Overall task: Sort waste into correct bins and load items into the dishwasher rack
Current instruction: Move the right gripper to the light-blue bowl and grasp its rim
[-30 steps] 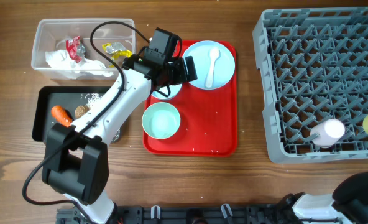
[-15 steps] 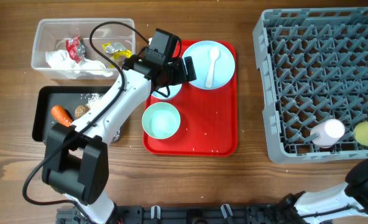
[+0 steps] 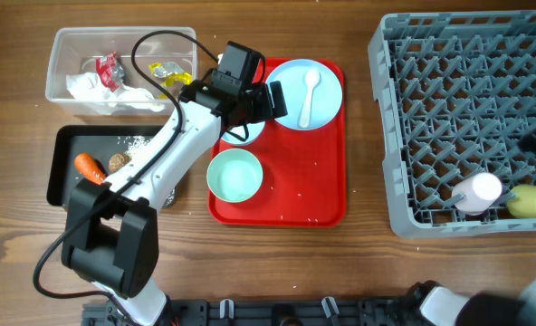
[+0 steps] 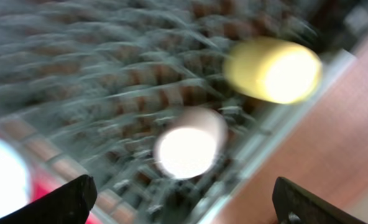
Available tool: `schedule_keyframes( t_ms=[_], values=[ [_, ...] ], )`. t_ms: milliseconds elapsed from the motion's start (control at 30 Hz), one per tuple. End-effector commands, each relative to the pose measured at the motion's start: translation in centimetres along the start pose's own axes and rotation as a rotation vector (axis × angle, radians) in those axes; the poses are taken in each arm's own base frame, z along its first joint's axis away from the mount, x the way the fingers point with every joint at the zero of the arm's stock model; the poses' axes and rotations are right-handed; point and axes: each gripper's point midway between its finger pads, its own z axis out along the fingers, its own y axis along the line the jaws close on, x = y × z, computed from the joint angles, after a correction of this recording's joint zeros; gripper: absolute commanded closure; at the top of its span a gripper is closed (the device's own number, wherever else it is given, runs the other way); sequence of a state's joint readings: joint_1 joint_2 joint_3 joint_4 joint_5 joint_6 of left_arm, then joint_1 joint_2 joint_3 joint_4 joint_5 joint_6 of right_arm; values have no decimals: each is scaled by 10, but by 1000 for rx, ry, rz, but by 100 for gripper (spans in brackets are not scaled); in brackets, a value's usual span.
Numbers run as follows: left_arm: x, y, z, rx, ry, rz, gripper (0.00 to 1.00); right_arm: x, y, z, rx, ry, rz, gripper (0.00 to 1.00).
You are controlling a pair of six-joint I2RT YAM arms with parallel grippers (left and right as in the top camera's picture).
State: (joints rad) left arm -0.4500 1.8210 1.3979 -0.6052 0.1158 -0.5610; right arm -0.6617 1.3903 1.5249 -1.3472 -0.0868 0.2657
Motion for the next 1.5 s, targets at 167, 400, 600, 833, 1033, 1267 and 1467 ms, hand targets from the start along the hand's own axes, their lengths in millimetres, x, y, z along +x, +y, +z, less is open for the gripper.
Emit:
schedule_keyframes(
  t_ms=[167,400,600,833,1033,1267,1467],
  values=[
    [1,-2,-34,-7,-29,302,0,49,163,-80,-428,-264,-517,5],
    [6,1,-80,-19,-50,301,0,75,230,-22,-460,-115,-660,5],
    [14,34,-82,-140,3,269,0,147,293,18,-502,30,-794,5],
    [6,66,-88,-191,21,196,0,183,330,52,-560,125,-817,8],
    [-4,90,-93,-222,13,128,0,213,369,71,-621,137,-794,18],
    [-8,100,-95,-235,8,92,0,236,392,92,-651,156,-763,33],
    [-9,73,-57,-174,24,219,7,195,379,90,-663,169,-691,32]
  ],
)
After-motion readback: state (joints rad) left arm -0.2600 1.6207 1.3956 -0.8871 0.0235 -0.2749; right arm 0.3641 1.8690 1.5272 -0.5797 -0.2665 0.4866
